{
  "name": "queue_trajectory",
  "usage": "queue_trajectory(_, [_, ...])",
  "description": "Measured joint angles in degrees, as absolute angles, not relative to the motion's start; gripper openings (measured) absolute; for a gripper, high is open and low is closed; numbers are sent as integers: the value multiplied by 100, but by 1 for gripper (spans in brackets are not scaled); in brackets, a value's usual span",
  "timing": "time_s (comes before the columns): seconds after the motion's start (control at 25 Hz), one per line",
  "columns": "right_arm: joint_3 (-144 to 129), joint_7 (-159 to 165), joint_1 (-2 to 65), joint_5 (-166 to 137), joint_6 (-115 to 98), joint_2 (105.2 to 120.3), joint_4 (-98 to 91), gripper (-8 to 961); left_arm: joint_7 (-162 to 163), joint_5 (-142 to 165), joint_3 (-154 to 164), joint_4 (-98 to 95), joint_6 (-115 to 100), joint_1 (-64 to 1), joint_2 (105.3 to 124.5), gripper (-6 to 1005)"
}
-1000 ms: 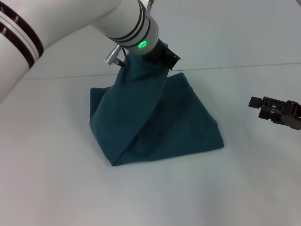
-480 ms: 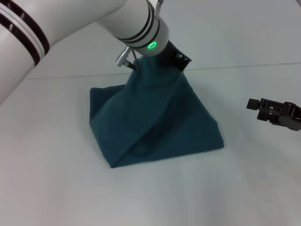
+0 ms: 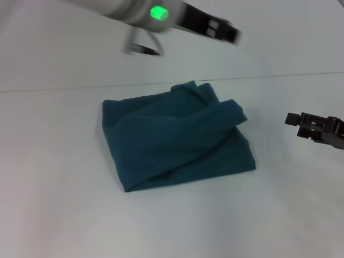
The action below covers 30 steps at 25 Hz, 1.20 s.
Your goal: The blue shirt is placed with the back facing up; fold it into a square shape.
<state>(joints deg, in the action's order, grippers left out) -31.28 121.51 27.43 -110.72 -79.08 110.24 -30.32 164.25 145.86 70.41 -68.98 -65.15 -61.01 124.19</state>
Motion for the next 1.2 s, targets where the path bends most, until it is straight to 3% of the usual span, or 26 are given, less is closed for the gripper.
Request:
queue_trajectory(0.16, [-3129, 12158, 2742, -11102, -7933, 10988, -3032, 901, 16368, 13926, 5362, -6779, -7127, -5709, 12339, 555])
queue_trajectory(0.4, [-3176, 12424, 2912, -11575, -7974, 10872, -3075, 901, 16246, 12506, 4707, -6360, -7802, -4781, 11941, 596])
queue_trajectory(0.68, [-3334, 13063, 3517, -12456, -8355, 10453, -3155, 901, 15992, 11453, 4589, -5865, -8638, -3832, 11602, 593])
queue_trajectory(0.76, [-3337, 13347, 3716, -12702, -8435, 10368, -3308, 900, 15847, 11449, 4391, -5743, -8961, -3675, 11565, 592])
queue_trajectory(1.08, [-3588, 14646, 4630, -13918, -8629, 10263, -4097, 900, 15330, 11492, 3661, -5592, -9846, -3128, 11584, 586])
queue_trajectory(1.2, [-3731, 14991, 4959, -14272, -8617, 10302, -4220, 901, 15238, 11783, 3565, -5591, -10026, -2979, 11600, 585])
